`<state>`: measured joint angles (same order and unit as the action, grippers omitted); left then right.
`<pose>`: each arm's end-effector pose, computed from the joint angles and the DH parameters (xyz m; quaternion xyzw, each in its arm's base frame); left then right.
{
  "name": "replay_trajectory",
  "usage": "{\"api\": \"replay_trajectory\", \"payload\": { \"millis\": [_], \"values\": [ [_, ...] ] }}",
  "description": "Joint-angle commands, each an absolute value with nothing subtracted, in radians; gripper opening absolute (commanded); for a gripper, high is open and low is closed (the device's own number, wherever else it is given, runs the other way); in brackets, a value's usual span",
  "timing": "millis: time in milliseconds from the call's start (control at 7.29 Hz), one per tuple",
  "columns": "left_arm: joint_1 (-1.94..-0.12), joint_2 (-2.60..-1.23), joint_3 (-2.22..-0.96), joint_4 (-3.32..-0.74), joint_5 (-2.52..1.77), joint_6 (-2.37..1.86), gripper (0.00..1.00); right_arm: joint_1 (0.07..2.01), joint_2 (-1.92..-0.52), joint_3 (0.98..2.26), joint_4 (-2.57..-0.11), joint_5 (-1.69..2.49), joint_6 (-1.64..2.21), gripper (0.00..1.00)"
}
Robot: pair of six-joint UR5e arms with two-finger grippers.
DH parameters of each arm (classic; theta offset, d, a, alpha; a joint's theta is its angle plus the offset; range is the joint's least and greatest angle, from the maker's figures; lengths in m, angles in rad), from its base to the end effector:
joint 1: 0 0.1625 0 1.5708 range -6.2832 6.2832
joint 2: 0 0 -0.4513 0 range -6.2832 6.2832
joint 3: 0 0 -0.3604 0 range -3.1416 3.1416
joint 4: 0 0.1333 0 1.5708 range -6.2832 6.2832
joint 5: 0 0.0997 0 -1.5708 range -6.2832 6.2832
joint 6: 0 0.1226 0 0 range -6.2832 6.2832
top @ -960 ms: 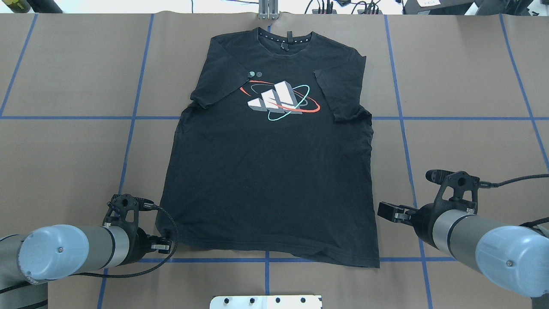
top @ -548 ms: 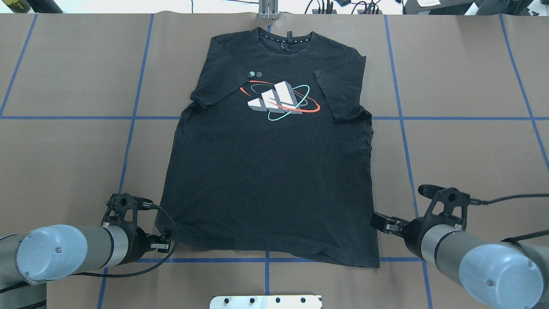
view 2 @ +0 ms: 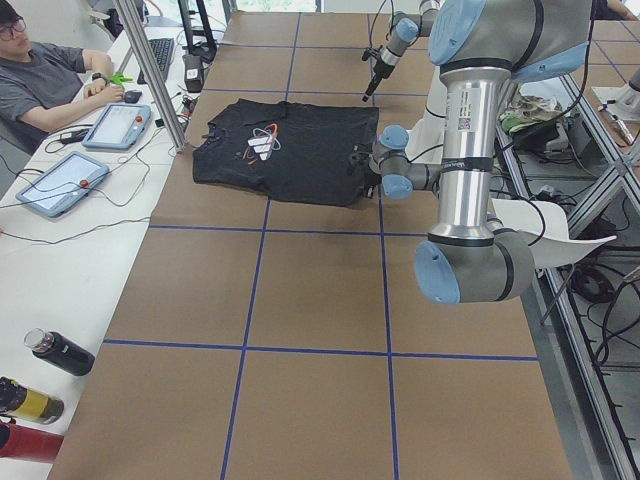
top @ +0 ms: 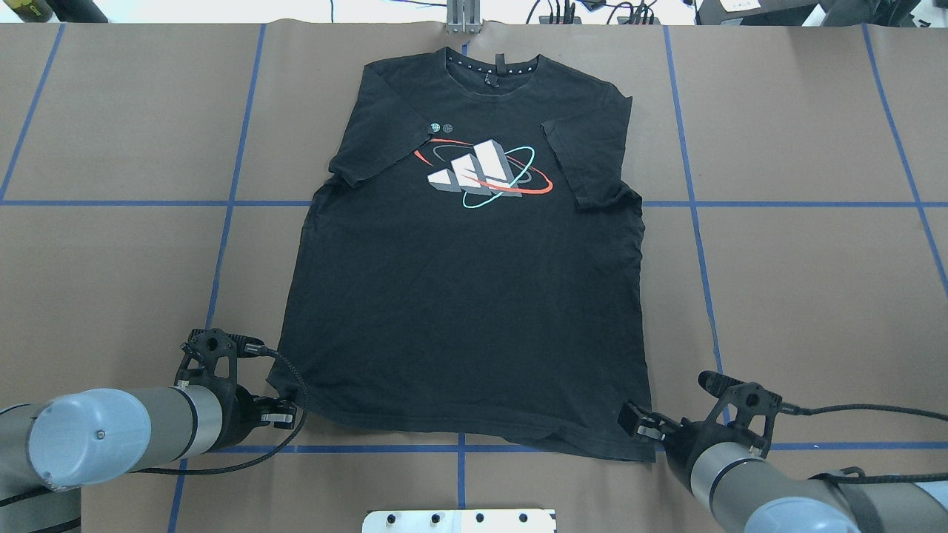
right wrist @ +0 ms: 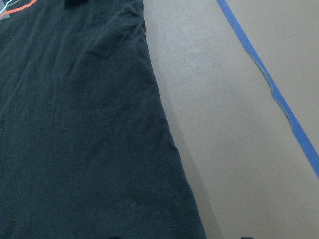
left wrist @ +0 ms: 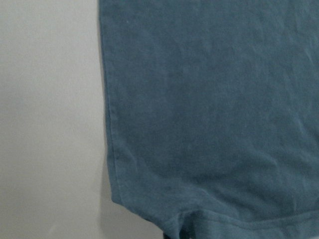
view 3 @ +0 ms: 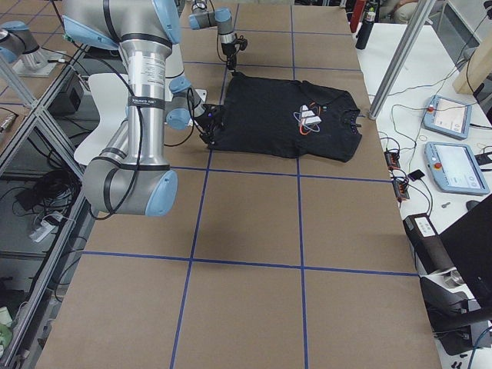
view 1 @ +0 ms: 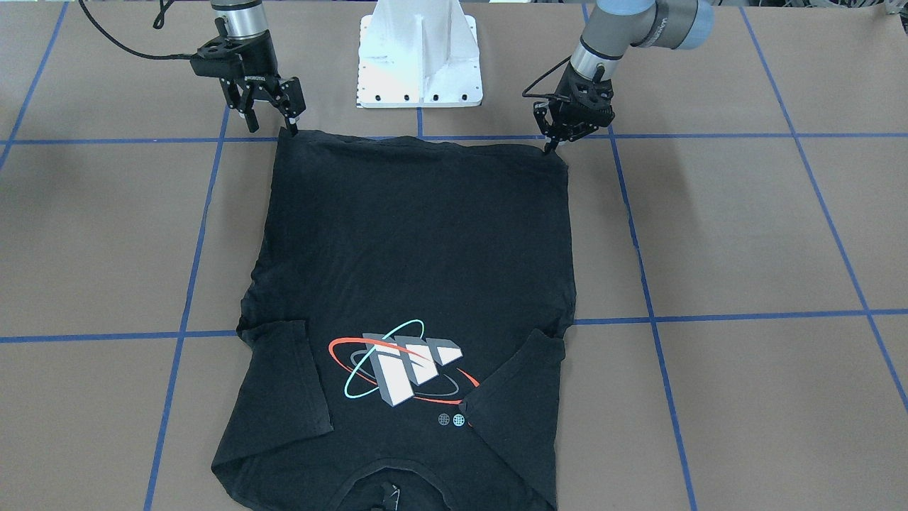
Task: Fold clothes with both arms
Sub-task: 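Grasp the hem corners with both grippers, adjusting the right gripper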
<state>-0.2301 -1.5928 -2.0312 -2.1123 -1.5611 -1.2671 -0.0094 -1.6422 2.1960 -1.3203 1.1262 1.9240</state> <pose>0.4423 -0.2417 0.4251 0.1333 0.4714 0.0297 0.8713 -0.4249 -0.1820 0.4281 0.1307 -0.4121 0.2386 0.8696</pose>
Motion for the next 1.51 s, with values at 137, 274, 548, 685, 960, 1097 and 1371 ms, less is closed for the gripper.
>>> {"api": "replay_trajectory", "payload": {
  "millis": [137, 274, 548, 685, 960, 1097, 1371],
  "values": [
    [-0.230, -1.589, -2.039, -2.112, -1.554, -1.267, 0.00, -0.089, -1.640, 2.161, -1.321, 1.065, 1.979, 0.69],
    [-0.230, -1.589, -2.039, -2.112, -1.552, -1.267, 0.00, -0.106, -1.641, 2.161, -1.321, 1.059, 1.980, 0.66],
    [-0.230, -1.592, -2.042, -2.111, -1.520, -1.266, 0.00, -0.113, -1.644, 2.152, -1.322, 1.058, 1.983, 0.61],
    [-0.230, -1.592, -2.042, -2.111, -1.520, -1.266, 0.00, -0.118, -1.646, 2.151, -1.324, 1.058, 1.983, 0.54],
    [-0.230, -1.591, -2.042, -2.111, -1.520, -1.266, 0.00, -0.123, -1.644, 2.148, -1.325, 1.061, 1.982, 0.30],
    [-0.230, -1.591, -2.042, -2.111, -1.522, -1.266, 0.00, -0.123, -1.643, 2.140, -1.325, 1.062, 1.980, 0.30],
    [-0.230, -1.591, -2.040, -2.111, -1.522, -1.266, 0.00, -0.123, -1.643, 2.134, -1.335, 1.068, 1.971, 0.31]
  ]
}}
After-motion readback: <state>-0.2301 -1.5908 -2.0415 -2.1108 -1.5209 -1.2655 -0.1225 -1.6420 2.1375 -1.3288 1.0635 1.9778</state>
